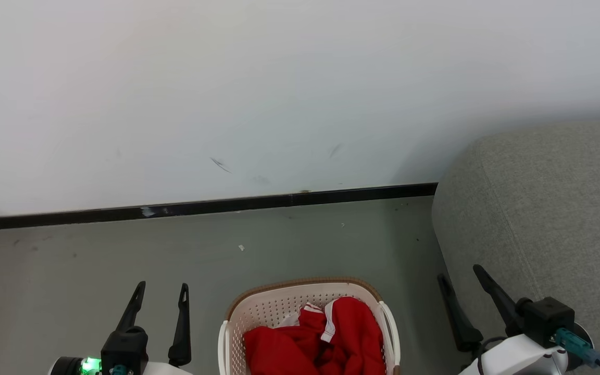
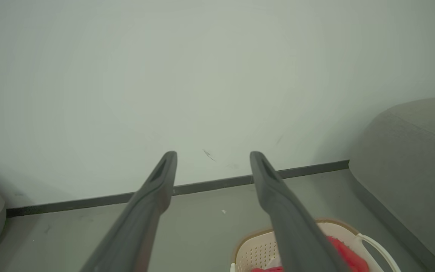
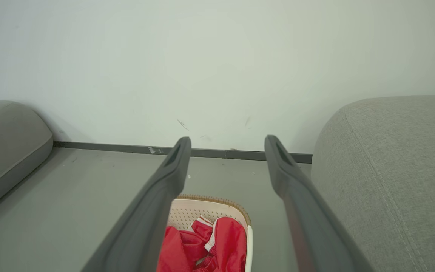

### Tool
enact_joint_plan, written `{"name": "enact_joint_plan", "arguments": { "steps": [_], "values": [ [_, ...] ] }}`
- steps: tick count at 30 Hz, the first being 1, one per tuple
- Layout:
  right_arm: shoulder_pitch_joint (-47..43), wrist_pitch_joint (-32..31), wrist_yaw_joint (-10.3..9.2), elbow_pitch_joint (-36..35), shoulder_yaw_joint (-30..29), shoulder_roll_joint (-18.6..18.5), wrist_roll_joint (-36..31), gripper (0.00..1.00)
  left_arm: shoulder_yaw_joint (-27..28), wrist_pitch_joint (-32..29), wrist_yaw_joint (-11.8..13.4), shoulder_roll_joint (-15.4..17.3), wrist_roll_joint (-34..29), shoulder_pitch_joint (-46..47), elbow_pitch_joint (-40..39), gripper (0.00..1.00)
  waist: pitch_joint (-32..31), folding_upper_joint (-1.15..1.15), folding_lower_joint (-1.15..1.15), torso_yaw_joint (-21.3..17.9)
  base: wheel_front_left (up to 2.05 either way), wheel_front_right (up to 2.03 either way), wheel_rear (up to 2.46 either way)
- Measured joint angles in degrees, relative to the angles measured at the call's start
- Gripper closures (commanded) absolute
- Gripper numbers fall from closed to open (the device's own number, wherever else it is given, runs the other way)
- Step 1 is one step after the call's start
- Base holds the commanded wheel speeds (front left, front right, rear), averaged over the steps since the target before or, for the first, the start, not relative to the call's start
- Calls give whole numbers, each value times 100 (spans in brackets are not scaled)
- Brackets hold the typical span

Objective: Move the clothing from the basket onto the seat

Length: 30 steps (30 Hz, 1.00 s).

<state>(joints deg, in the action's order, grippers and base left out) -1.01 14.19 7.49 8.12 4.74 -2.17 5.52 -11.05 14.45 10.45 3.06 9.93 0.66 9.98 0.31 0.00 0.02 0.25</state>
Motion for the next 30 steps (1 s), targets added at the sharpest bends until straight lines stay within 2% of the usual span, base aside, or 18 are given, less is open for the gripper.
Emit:
{"name": "enact_joint_plan", "arguments": {
  "steps": [11,30],
  "values": [
    [-126,0,0,-142,-248,-1,-137,0,-248,-1,-63,151,-243,220,250,0,194,0,0,-31,0,0,0],
    [-76,1,1,-788,-545,2,-178,0,-879,-188,-368,73,-576,1073,1258,0,945,0,-1,-209,0,0,0]
  ]
}}
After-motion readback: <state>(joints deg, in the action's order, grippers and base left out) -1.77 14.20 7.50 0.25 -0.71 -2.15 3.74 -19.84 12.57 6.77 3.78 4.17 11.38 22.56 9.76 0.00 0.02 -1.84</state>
